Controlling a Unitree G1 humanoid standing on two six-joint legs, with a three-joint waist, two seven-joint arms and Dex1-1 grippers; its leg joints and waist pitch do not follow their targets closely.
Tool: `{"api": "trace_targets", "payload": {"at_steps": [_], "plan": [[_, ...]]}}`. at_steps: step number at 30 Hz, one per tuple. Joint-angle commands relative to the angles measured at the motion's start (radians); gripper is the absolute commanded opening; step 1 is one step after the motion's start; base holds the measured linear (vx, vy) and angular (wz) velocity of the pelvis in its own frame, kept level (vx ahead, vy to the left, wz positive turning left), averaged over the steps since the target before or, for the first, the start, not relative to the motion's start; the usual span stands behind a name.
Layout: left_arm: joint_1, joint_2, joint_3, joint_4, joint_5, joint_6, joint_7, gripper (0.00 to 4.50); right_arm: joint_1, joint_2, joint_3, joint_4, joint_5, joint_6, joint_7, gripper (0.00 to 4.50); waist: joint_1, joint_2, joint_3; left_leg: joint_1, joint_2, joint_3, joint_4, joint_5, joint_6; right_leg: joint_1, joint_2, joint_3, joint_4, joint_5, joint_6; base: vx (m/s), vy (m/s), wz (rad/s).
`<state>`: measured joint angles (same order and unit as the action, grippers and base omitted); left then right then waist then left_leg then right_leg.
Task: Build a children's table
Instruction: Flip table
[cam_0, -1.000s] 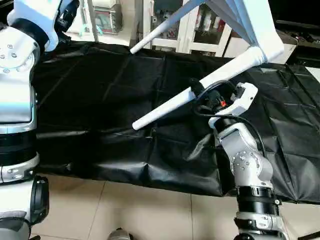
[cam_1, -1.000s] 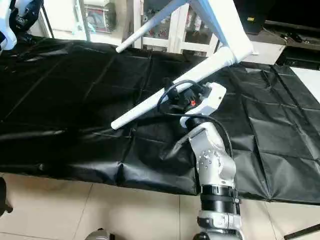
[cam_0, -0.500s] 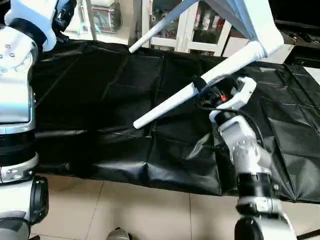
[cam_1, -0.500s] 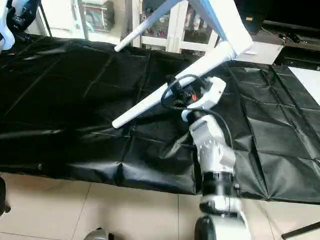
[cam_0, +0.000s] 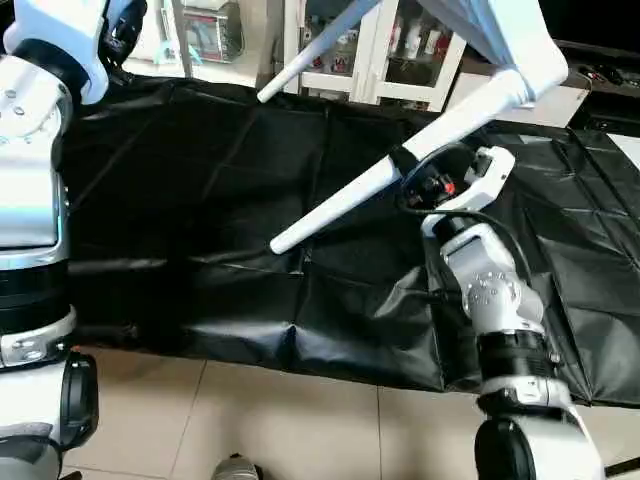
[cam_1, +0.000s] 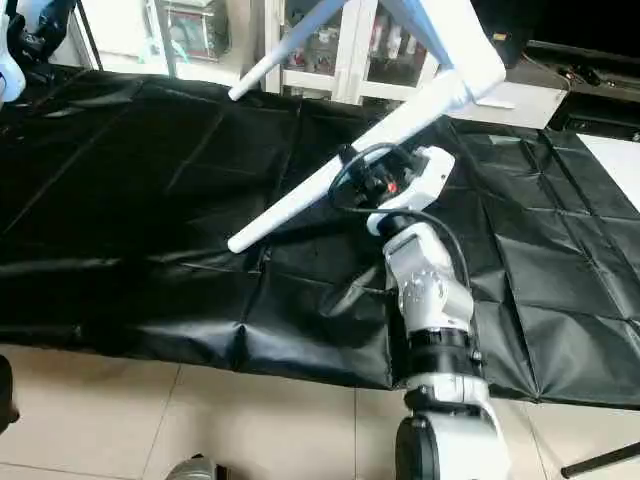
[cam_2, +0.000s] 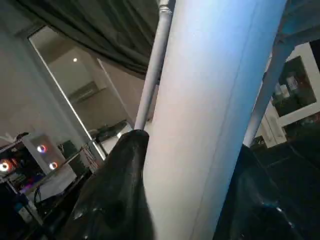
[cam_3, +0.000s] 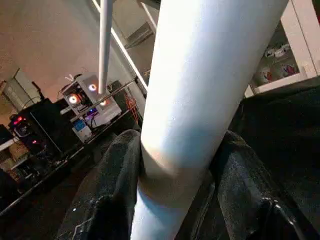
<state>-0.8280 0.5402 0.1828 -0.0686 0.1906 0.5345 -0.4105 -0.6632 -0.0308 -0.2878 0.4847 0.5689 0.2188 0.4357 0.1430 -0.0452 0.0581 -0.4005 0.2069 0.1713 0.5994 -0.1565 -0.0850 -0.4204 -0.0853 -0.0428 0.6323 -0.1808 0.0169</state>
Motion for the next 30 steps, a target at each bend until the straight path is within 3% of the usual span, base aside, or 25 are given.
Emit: {"api": "trace_targets", "payload": {"at_steps": [1, 12, 15, 21, 22, 24, 25, 27, 30], "plan": [[-0.008, -0.026, 0.011, -0.029, -0.063, 0.004, 0.001, 1.85, -0.047, -0.002, 0.019, -0.014, -0.013, -0.025, 0.036, 1.78, -0.005, 0.006, -0.082, 0.031, 0.009, 0.006, -0.068, -0.136, -0.028, 0.049, -0.039, 0.024, -0.049, -0.046, -0.19, 0.0, 0.0, 0.0], [0.007, -0.039, 0.026, -0.04, -0.073, 0.003, 0.026, 1.84, -0.116, -0.037, 0.01, -0.008, -0.029, -0.088, 0.045, 1.76, -0.004, 0.001, -0.083, 0.028, 0.007, 0.007, -0.063, -0.095, -0.017, 0.052, -0.037, 0.022, -0.043, 0.01, -0.204, 0.0, 0.0, 0.0], [0.048, -0.075, 0.036, -0.064, -0.088, 0.005, 0.041, 1.82, -0.147, -0.076, 0.031, -0.058, -0.073, -0.117, 0.031, 1.76, -0.004, 0.0, -0.084, 0.027, 0.008, 0.008, -0.061, -0.083, -0.015, 0.053, -0.037, 0.022, -0.041, 0.022, -0.208, 0.0, 0.0, 0.0], [0.101, -0.11, 0.038, -0.091, -0.095, -0.001, 0.065, 1.71, -0.176, -0.118, 0.033, -0.123, -0.091, -0.108, 0.022, 1.73, -0.003, -0.002, -0.083, 0.031, 0.009, 0.008, -0.06, -0.092, -0.018, 0.051, -0.034, 0.021, -0.041, 0.022, -0.2, 0.0, 0.0, 0.0], [0.109, -0.115, 0.04, -0.097, -0.095, 0.0, 0.072, 1.71, -0.179, -0.126, 0.036, -0.143, -0.093, -0.104, 0.022, 1.73, -0.004, -0.007, -0.082, 0.031, 0.008, 0.009, -0.06, -0.092, -0.018, 0.05, -0.032, 0.021, -0.042, 0.027, -0.198, 0.0, 0.0, 0.0], [0.115, -0.12, 0.043, -0.104, -0.095, 0.002, 0.08, 1.66, -0.18, -0.134, 0.04, -0.165, -0.095, -0.099, 0.025, 1.72, -0.001, -0.006, -0.083, 0.033, 0.009, 0.008, -0.059, -0.088, -0.019, 0.05, -0.033, 0.021, -0.04, 0.036, -0.195, 0.0, 0.0, 0.0], [0.122, -0.125, 0.046, -0.112, -0.094, 0.007, 0.085, 1.66, -0.176, -0.141, 0.045, -0.187, -0.097, -0.091, 0.026, 1.72, -0.003, -0.013, -0.082, 0.033, 0.009, 0.009, -0.06, -0.089, -0.019, 0.05, -0.031, 0.021, -0.042, 0.038, -0.193, 0.0, 0.0, 0.0], [0.142, -0.131, 0.051, -0.128, -0.095, 0.007, 0.093, 1.62, -0.161, -0.149, 0.054, -0.237, -0.099, -0.072, 0.024, 1.72, -0.001, -0.012, -0.082, 0.033, 0.01, 0.007, -0.06, -0.094, -0.023, 0.051, -0.032, 0.021, -0.041, 0.034, -0.187, 0.0, 0.0, 0.0], [0.163, -0.139, 0.052, -0.145, -0.099, 0.007, 0.101, 1.61, -0.122, -0.169, 0.067, -0.296, -0.115, -0.058, 0.022, 1.72, -0.001, -0.021, -0.081, 0.033, 0.009, 0.008, -0.06, -0.098, -0.024, 0.051, -0.032, 0.021, -0.042, 0.026, -0.179, 0.0, 0.0, 0.0]]}}
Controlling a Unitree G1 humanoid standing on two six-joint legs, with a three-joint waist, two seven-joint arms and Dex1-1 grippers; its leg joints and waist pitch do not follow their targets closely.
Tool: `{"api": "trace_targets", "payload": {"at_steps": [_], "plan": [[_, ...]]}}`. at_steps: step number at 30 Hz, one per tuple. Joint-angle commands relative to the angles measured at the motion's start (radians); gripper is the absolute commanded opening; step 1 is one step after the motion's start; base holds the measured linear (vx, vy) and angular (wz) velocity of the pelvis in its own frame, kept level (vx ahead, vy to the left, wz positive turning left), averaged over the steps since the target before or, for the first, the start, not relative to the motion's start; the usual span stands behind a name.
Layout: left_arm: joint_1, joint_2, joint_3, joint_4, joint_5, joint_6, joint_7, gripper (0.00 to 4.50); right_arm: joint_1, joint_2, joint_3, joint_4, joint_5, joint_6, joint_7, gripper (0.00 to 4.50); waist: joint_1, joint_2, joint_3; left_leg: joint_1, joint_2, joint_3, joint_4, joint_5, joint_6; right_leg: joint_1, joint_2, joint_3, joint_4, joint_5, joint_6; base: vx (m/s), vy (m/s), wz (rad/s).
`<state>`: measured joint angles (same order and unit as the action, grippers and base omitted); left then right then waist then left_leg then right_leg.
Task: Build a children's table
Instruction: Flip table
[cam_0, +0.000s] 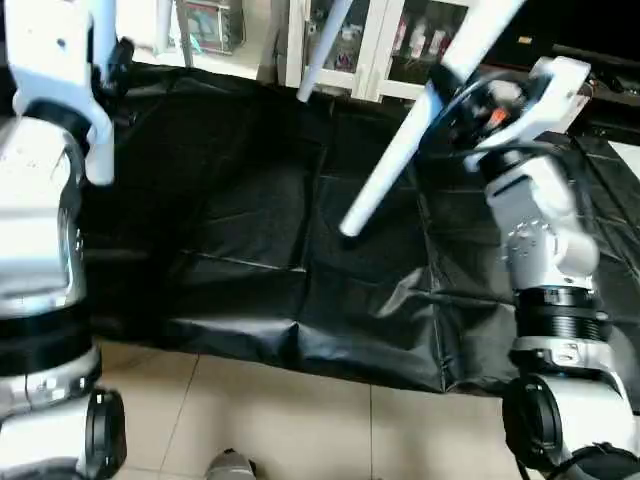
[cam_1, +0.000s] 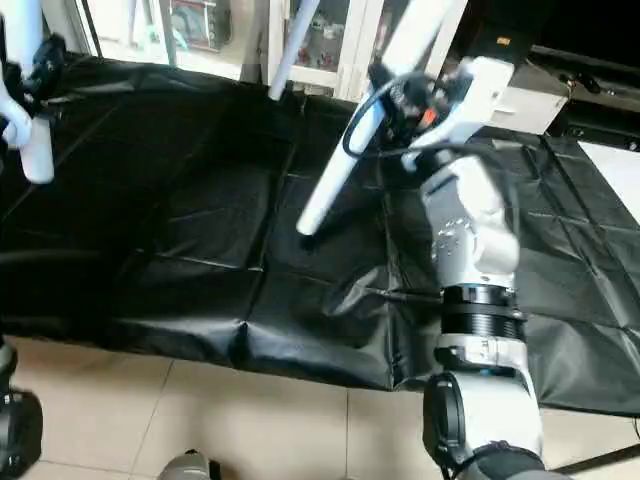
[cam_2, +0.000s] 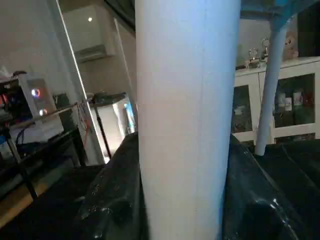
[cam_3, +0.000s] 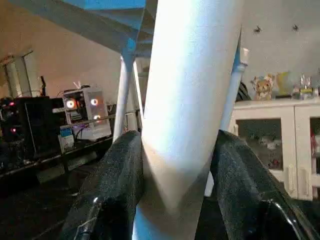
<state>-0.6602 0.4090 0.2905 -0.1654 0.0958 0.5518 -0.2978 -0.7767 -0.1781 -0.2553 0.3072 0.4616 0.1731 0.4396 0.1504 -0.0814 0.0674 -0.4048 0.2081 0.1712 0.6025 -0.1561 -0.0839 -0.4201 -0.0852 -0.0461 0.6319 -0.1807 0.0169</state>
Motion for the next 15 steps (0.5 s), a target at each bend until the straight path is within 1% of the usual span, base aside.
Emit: {"api": "trace_targets", "payload": {"at_steps": [1, 3, 4, 5, 6, 7, 8, 9, 10, 11, 12, 13, 14, 15], "plan": [[-0.003, -0.009, -0.056, -0.05, -0.004, -0.011, -0.01, 1.61, -0.002, -0.025, 0.037, -0.13, -0.012, -0.01, 0.016, 1.72, -0.006, 0.018, -0.09, 0.038, 0.009, 0.007, -0.064, -0.092, -0.029, 0.05, -0.032, 0.025, -0.041, 0.028, -0.173, 0.0, 0.0, 0.0], [0.003, -0.011, -0.058, -0.055, -0.007, -0.011, -0.005, 1.61, 0.019, -0.033, 0.038, -0.164, -0.019, 0.002, 0.005, 1.71, -0.007, 0.016, -0.09, 0.038, 0.008, 0.007, -0.064, -0.093, -0.032, 0.05, -0.03, 0.024, -0.042, 0.033, -0.166, 0.0, 0.0, 0.0], [0.02, -0.02, -0.057, -0.06, -0.014, -0.02, -0.003, 1.61, 0.047, -0.049, 0.048, -0.194, -0.058, -0.001, -0.014, 1.71, -0.008, 0.011, -0.09, 0.038, 0.008, 0.007, -0.065, -0.1, -0.035, 0.05, -0.031, 0.024, -0.042, 0.026, -0.163, 0.0, 0.0, 0.0], [0.042, -0.031, -0.06, -0.064, -0.021, -0.039, -0.002, 1.61, 0.08, -0.06, 0.058, -0.228, -0.094, -0.003, -0.034, 1.71, -0.007, 0.015, -0.089, 0.038, 0.009, 0.006, -0.065, -0.097, -0.041, 0.049, -0.031, 0.024, -0.042, 0.024, -0.161, 0.0, 0.0, 0.0], [0.077, -0.054, -0.065, -0.073, -0.03, -0.06, 0.004, 1.61, 0.13, -0.067, 0.065, -0.276, -0.142, -0.015, -0.07, 1.71, -0.004, 0.013, -0.088, 0.038, 0.008, 0.006, -0.065, -0.098, -0.047, 0.051, -0.031, 0.026, -0.044, 0.027, -0.15, 0.0, 0.0, 0.0], [0.082, -0.057, -0.066, -0.074, -0.029, -0.061, 0.007, 1.61, 0.137, -0.066, 0.065, -0.281, -0.145, -0.018, -0.071, 1.71, -0.004, 0.011, -0.089, 0.037, 0.009, 0.007, -0.065, -0.096, -0.047, 0.052, -0.031, 0.026, -0.044, 0.031, -0.146, 0.0, 0.0, 0.0], [0.1, -0.071, -0.069, -0.077, -0.028, -0.066, 0.019, 1.61, 0.162, -0.063, 0.065, -0.299, -0.154, -0.029, -0.076, 1.71, -0.004, 0.013, -0.089, 0.037, 0.008, 0.007, -0.065, -0.1, -0.046, 0.05, -0.031, 0.026, -0.044, 0.03, -0.144, 0.0, 0.0, 0.0], [0.115, -0.08, -0.074, -0.078, -0.026, -0.073, 0.027, 1.61, 0.18, -0.058, 0.06, -0.315, -0.165, -0.034, -0.094, 1.71, -0.005, 0.012, -0.089, 0.036, 0.009, 0.006, -0.066, -0.121, -0.047, 0.05, -0.031, 0.026, -0.048, 0.006, -0.139, 0.0, 0.0, 0.0], [0.122, -0.084, -0.077, -0.078, -0.025, -0.078, 0.031, 1.61, 0.187, -0.056, 0.057, -0.321, -0.171, -0.036, -0.105, 1.71, -0.007, 0.015, -0.088, 0.037, 0.008, 0.006, -0.068, -0.139, -0.049, 0.048, -0.031, 0.026, -0.05, -0.021, -0.132, 0.0, 0.0, 0.0], [0.133, -0.094, -0.079, -0.075, -0.025, -0.089, 0.039, 1.61, 0.207, -0.057, 0.06, -0.327, -0.183, -0.045, -0.108, 1.71, -0.008, 0.014, -0.089, 0.037, 0.01, 0.004, -0.069, -0.152, -0.051, 0.049, -0.032, 0.026, -0.051, -0.033, -0.129, 0.0, 0.0, 0.0], [0.142, -0.103, -0.082, -0.075, -0.025, -0.097, 0.047, 1.61, 0.229, -0.064, 0.066, -0.335, -0.203, -0.057, -0.115, 1.71, -0.012, 0.016, -0.085, 0.039, 0.01, 0.005, -0.071, -0.186, -0.057, 0.044, -0.031, 0.026, -0.058, -0.068, -0.122, 0.0, 0.0, 0.0], [0.156, -0.118, -0.083, -0.073, -0.03, -0.115, 0.054, 1.61, 0.253, -0.068, 0.074, -0.344, -0.219, -0.068, -0.119, 1.71, -0.015, 0.013, -0.083, 0.04, 0.01, 0.003, -0.072, -0.219, -0.06, 0.044, -0.033, 0.026, -0.062, -0.104, -0.113, 0.0, 0.0, 0.0], [0.163, -0.125, -0.083, -0.071, -0.032, -0.124, 0.057, 1.61, 0.264, -0.07, 0.079, -0.349, -0.226, -0.073, -0.121, 1.71, -0.016, 0.014, -0.084, 0.039, 0.011, 0.002, -0.073, -0.222, -0.061, 0.044, -0.033, 0.027, -0.063, -0.113, -0.109, 0.0, 0.0, 0.0], [0.169, -0.13, -0.084, -0.07, -0.033, -0.13, 0.059, 1.61, 0.272, -0.07, 0.083, -0.355, -0.228, -0.074, -0.124, 1.71, -0.016, 0.012, -0.083, 0.04, 0.011, 0.003, -0.072, -0.233, -0.059, 0.042, -0.034, 0.027, -0.066, -0.121, -0.103, 0.0, 0.0, 0.0]]}}
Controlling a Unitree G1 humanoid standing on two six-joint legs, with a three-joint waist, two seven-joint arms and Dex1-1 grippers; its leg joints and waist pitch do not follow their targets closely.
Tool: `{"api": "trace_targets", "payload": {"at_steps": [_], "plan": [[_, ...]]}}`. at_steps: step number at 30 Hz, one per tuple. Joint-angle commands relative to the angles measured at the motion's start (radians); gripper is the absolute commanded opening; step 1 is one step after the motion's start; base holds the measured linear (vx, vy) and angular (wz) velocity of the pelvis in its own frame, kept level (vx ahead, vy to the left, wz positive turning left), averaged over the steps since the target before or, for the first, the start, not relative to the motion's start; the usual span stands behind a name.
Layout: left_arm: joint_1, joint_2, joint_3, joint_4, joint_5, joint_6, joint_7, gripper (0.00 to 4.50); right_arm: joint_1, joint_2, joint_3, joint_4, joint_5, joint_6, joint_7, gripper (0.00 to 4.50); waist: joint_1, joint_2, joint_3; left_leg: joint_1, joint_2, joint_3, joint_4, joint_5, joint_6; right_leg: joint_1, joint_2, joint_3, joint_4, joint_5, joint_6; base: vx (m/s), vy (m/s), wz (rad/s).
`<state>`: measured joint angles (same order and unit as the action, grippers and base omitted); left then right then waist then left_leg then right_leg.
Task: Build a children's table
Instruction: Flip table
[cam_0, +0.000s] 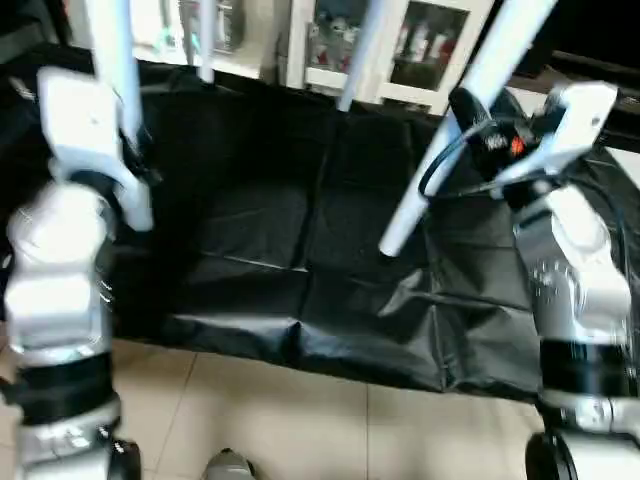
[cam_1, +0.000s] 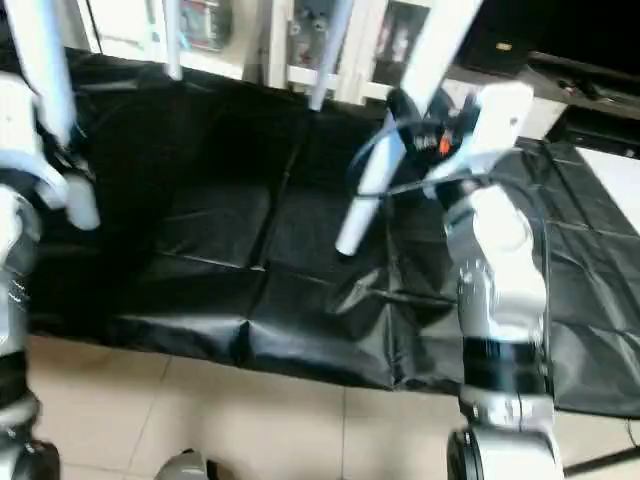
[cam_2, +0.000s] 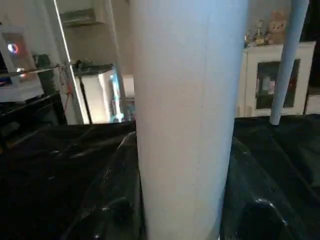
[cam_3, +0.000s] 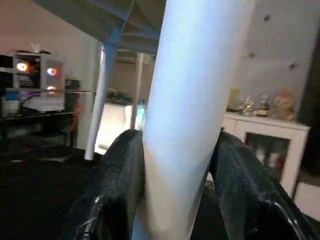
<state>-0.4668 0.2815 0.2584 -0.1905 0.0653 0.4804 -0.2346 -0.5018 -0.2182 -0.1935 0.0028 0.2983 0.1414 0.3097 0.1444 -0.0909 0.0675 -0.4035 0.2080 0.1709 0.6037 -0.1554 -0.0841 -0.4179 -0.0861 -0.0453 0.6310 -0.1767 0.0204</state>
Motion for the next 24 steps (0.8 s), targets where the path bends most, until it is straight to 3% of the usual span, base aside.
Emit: {"api": "trace_targets", "payload": {"at_steps": [1, 3, 4, 9, 12, 13, 14, 15, 16, 17, 18, 19, 21, 24], "plan": [[-0.011, -0.017, -0.053, -0.041, -0.002, -0.075, 0.008, 1.61, 0.024, -0.036, 0.037, -0.049, -0.089, -0.066, 0.007, 1.71, -0.015, 0.018, -0.084, 0.033, 0.011, 0.001, -0.075, -0.226, -0.056, 0.043, -0.031, 0.025, -0.063, -0.119, -0.104, 0.0, 0.0, 0.0], [0.006, -0.024, -0.061, -0.036, 0.003, -0.085, 0.017, 1.61, 0.052, -0.044, 0.052, -0.041, -0.118, -0.095, 0.002, 1.71, -0.017, 0.016, -0.083, 0.033, 0.012, 0.002, -0.073, -0.227, -0.052, 0.041, -0.033, 0.026, -0.065, -0.125, -0.1, 0.0, 0.0, 0.0], [0.014, -0.027, -0.066, -0.033, 0.005, -0.093, 0.019, 1.61, 0.062, -0.054, 0.062, -0.035, -0.146, -0.104, -0.004, 1.71, -0.02, 0.008, -0.084, 0.034, 0.01, 0.004, -0.072, -0.22, -0.045, 0.04, -0.03, 0.026, -0.066, -0.124, -0.097, 0.0, 0.0, 0.0], [0.048, -0.038, -0.079, -0.009, 0.008, -0.137, 0.027, 1.61, 0.084, -0.071, 0.08, -0.002, -0.226, -0.142, -0.05, 1.71, -0.026, 0.01, -0.083, 0.032, 0.009, 0.004, -0.07, -0.21, -0.034, 0.039, -0.031, 0.028, -0.068, -0.14, -0.093, 0.0, 0.0, 0.0], [0.08, -0.055, -0.095, 0.028, 0.02, -0.189, 0.046, 1.61, 0.107, -0.063, 0.089, 0.076, -0.28, -0.186, -0.113, 1.71, -0.035, 0.0, -0.083, 0.03, 0.01, 0.005, -0.069, -0.198, -0.03, 0.038, -0.03, 0.027, -0.068, -0.135, -0.089, 0.0, 0.0, 0.0], [0.088, -0.067, -0.096, 0.044, 0.014, -0.206, 0.05, 1.61, 0.113, -0.053, 0.094, 0.1, -0.294, -0.195, -0.137, 1.71, -0.039, 0.003, -0.084, 0.032, 0.01, 0.005, -0.07, -0.211, -0.031, 0.037, -0.027, 0.028, -0.067, -0.132, -0.088, 0.0, 0.0, 0.0], [0.091, -0.072, -0.098, 0.053, 0.011, -0.213, 0.053, 1.61, 0.115, -0.049, 0.097, 0.112, -0.299, -0.195, -0.148, 1.71, -0.041, -0.008, -0.084, 0.032, 0.011, 0.005, -0.068, -0.21, -0.03, 0.037, -0.028, 0.027, -0.069, -0.131, -0.087, 0.0, 0.0, 0.0], [0.094, -0.074, -0.101, 0.065, 0.011, -0.217, 0.055, 1.61, 0.118, -0.042, 0.101, 0.123, -0.303, -0.195, -0.161, 1.71, -0.041, -0.006, -0.083, 0.031, 0.011, 0.005, -0.07, -0.217, -0.032, 0.036, -0.028, 0.028, -0.069, -0.133, -0.084, 0.0, 0.0, 0.0], [0.094, -0.086, -0.101, 0.086, 0.001, -0.23, 0.058, 1.61, 0.127, -0.034, 0.116, 0.14, -0.322, -0.194, -0.191, 1.71, -0.046, -0.017, -0.083, 0.032, 0.012, 0.003, -0.071, -0.223, -0.036, 0.038, -0.027, 0.026, -0.069, -0.141, -0.079, 0.0, 0.0, 0.0], [0.091, -0.09, -0.099, 0.099, -0.002, -0.234, 0.06, 1.61, 0.135, -0.026, 0.117, 0.146, -0.331, -0.197, -0.213, 1.71, -0.045, -0.016, -0.08, 0.036, 0.011, 0.004, -0.072, -0.242, -0.036, 0.032, -0.027, 0.027, -0.072, -0.166, -0.074, 0.0, 0.0, 0.0], [0.088, -0.091, -0.098, 0.112, -0.003, -0.241, 0.062, 1.61, 0.143, -0.018, 0.116, 0.149, -0.333, -0.201, -0.227, 1.71, -0.048, -0.026, -0.079, 0.036, 0.012, 0.005, -0.071, -0.264, -0.039, 0.032, -0.028, 0.028, -0.076, -0.192, -0.066, 0.0, 0.0, 0.0], [0.088, -0.091, -0.098, 0.112, -0.003, -0.241, 0.062, 1.61, 0.143, -0.018, 0.116, 0.149, -0.333, -0.201, -0.227, 1.71, -0.046, -0.023, -0.079, 0.036, 0.012, 0.004, -0.072, -0.27, -0.04, 0.031, -0.028, 0.028, -0.075, -0.202, -0.063, 0.0, 0.0, 0.0], [0.089, -0.084, -0.102, 0.131, 0.001, -0.256, 0.062, 1.61, 0.176, -0.008, 0.124, 0.135, -0.341, -0.195, -0.248, 1.71, -0.048, -0.029, -0.079, 0.038, 0.013, 0.003, -0.073, -0.292, -0.041, 0.029, -0.029, 0.029, -0.078, -0.222, -0.054, 0.0, 0.0, 0.0], [0.095, -0.074, -0.103, 0.136, 0.003, -0.265, 0.061, 1.6, 0.208, -0.003, 0.129, 0.109, -0.351, -0.202, -0.271, 1.71, -0.045, -0.025, -0.079, 0.039, 0.014, 0.001, -0.075, -0.302, -0.046, 0.027, -0.03, 0.029, -0.079, -0.225, -0.047, 0.0, 0.0, 0.0]]}}
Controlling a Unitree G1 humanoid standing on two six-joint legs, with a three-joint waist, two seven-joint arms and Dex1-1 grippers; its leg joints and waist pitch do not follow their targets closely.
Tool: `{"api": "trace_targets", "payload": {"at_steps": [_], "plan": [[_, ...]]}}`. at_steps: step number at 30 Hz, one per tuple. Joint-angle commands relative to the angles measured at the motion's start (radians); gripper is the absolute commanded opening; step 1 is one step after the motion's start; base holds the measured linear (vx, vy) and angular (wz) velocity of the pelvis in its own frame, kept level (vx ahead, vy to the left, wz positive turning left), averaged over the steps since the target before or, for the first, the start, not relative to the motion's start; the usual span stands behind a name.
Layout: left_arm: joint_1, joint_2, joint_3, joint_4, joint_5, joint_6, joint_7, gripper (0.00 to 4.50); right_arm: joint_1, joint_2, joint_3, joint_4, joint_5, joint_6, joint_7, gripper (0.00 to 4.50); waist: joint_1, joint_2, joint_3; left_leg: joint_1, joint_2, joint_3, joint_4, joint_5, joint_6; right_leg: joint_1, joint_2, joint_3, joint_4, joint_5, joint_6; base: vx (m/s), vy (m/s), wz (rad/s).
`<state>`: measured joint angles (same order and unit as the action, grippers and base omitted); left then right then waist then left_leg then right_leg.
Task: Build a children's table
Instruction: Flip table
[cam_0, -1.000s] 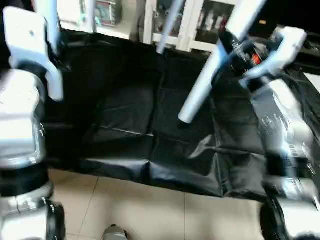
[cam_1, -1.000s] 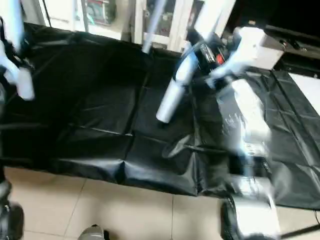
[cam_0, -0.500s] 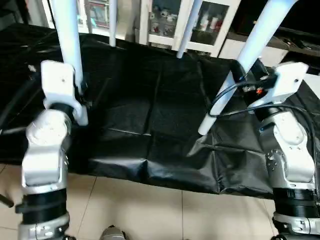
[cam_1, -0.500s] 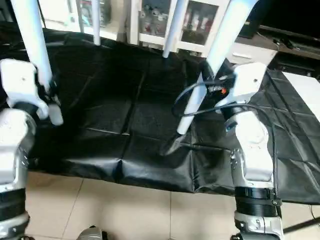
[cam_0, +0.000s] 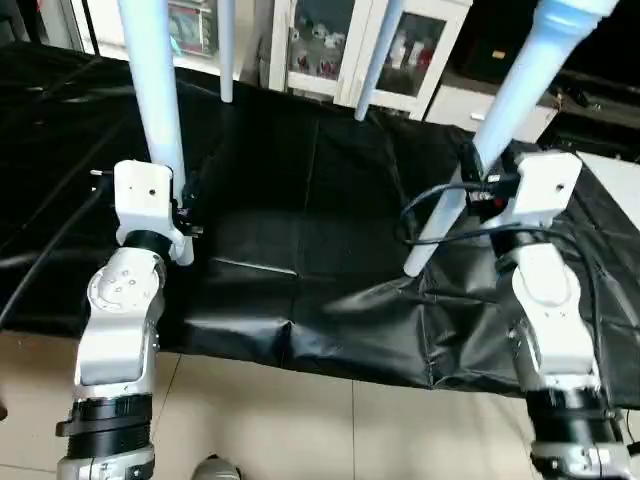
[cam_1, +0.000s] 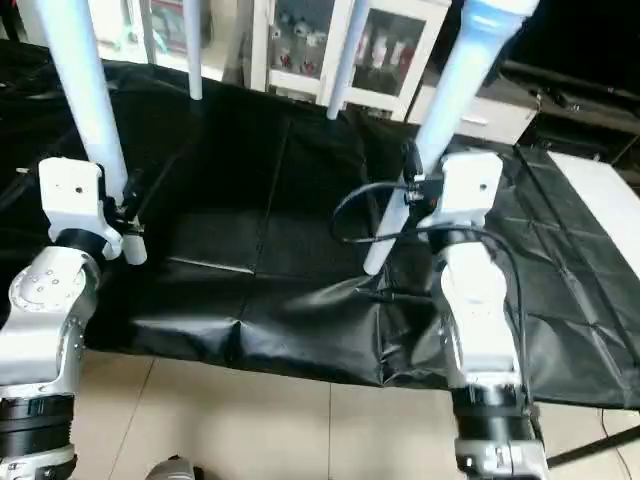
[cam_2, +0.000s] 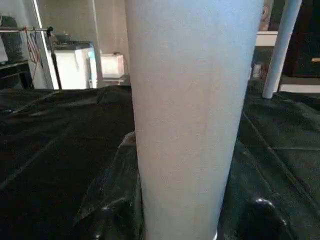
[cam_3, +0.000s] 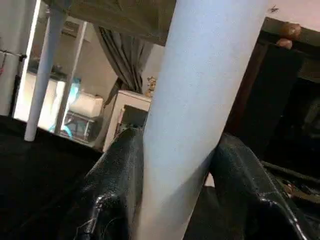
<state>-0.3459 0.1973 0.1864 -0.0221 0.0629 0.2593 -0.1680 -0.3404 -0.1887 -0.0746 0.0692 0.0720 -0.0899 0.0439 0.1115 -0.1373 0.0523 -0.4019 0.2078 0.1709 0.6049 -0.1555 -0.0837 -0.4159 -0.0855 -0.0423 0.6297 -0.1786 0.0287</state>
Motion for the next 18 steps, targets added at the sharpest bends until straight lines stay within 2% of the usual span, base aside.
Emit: {"api": "trace_targets", "payload": {"at_steps": [1, 3, 6, 7, 8, 9, 10, 11, 12, 13, 18], "plan": [[-0.022, 0.017, -0.031, -0.039, 0.005, -0.044, -0.009, 1.6, 0.061, -0.031, 0.011, 0.029, -0.126, 0.024, -0.01, 1.71, -0.012, 0.018, -0.065, 0.035, 0.014, 0.0, -0.077, -0.304, -0.05, 0.028, -0.029, 0.025, -0.076, -0.218, -0.052, 0.0, 0.0, 0.0], [-0.017, 0.033, -0.029, -0.055, 0.005, -0.041, -0.018, 1.6, 0.077, -0.029, 0.004, 0.013, -0.121, 0.016, -0.033, 1.71, -0.013, 0.023, -0.065, 0.037, 0.013, -0.002, -0.079, -0.322, -0.056, 0.026, -0.028, 0.025, -0.077, -0.212, -0.05, 0.0, 0.0, 0.0], [-0.009, 0.057, -0.022, -0.086, 0.006, -0.025, -0.032, 1.6, 0.086, -0.021, -0.016, -0.013, -0.106, 0.014, -0.059, 1.71, -0.015, 0.022, -0.066, 0.037, 0.012, -0.003, -0.079, -0.343, -0.06, 0.026, -0.028, 0.025, -0.077, -0.217, -0.054, 0.0, 0.0, 0.0], [-0.007, 0.065, -0.02, -0.096, 0.006, -0.018, -0.037, 1.6, 0.086, -0.02, -0.022, -0.027, -0.102, 0.017, -0.066, 1.71, -0.014, 0.035, -0.066, 0.037, 0.013, -0.005, -0.08, -0.349, -0.063, 0.025, -0.028, 0.026, -0.075, -0.212, -0.057, 0.0, 0.0, 0.0], [-0.006, 0.068, -0.019, -0.099, 0.005, -0.017, -0.039, 1.6, 0.086, -0.019, -0.025, -0.034, -0.101, 0.018, -0.07, 1.71, -0.016, 0.03, -0.066, 0.036, 0.013, -0.004, -0.08, -0.351, -0.063, 0.026, -0.027, 0.026, -0.077, -0.208, -0.055, 0.0, 0.0, 0.0], [-0.003, 0.079, -0.021, -0.108, 0.009, -0.014, -0.043, 1.6, 0.088, -0.018, -0.028, -0.052, -0.1, 0.029, -0.078, 1.71, -0.016, 0.043, -0.066, 0.039, 0.013, -0.006, -0.081, -0.362, -0.069, 0.024, -0.026, 0.026, -0.075, -0.2, -0.06, 0.0, 0.0, 0.0], [-0.001, 0.083, -0.022, -0.111, 0.012, -0.013, -0.044, 1.6, 0.09, -0.018, -0.029, -0.059, -0.099, 0.035, -0.081, 1.71, -0.018, 0.036, -0.067, 0.038, 0.013, -0.005, -0.081, -0.368, -0.07, 0.026, -0.024, 0.025, -0.075, -0.195, -0.062, 0.0, 0.0, 0.0], [0.002, 0.087, -0.024, -0.117, 0.012, -0.01, -0.046, 1.6, 0.093, -0.019, -0.027, -0.07, -0.101, 0.04, -0.082, 1.71, -0.017, 0.037, -0.067, 0.039, 0.013, -0.006, -0.081, -0.367, -0.07, 0.026, -0.024, 0.025, -0.074, -0.189, -0.064, 0.0, 0.0, 0.0], [0.01, 0.093, -0.025, -0.13, 0.009, -0.002, -0.049, 1.6, 0.101, -0.023, -0.02, -0.091, -0.106, 0.047, -0.086, 1.71, -0.017, 0.049, -0.067, 0.04, 0.014, -0.008, -0.083, -0.365, -0.076, 0.027, -0.024, 0.025, -0.072, -0.169, -0.067, 0.0, 0.0, 0.0], [0.013, 0.095, -0.025, -0.135, 0.007, 0.002, -0.05, 1.6, 0.104, -0.025, -0.019, -0.098, -0.109, 0.047, -0.089, 1.71, -0.018, 0.046, -0.067, 0.038, 0.014, -0.007, -0.082, -0.362, -0.076, 0.028, -0.024, 0.025, -0.071, -0.158, -0.068, 0.0, 0.0, 0.0], [0.026, 0.102, -0.022, -0.143, 0.004, 0.009, -0.051, 1.6, 0.112, -0.028, -0.016, -0.116, -0.119, 0.051, -0.103, 1.71, -0.019, 0.048, -0.067, 0.039, 0.012, -0.006, -0.082, -0.356, -0.079, 0.029, -0.022, 0.026, -0.069, -0.136, -0.073, 0.0, 0.0, 0.0]]}}
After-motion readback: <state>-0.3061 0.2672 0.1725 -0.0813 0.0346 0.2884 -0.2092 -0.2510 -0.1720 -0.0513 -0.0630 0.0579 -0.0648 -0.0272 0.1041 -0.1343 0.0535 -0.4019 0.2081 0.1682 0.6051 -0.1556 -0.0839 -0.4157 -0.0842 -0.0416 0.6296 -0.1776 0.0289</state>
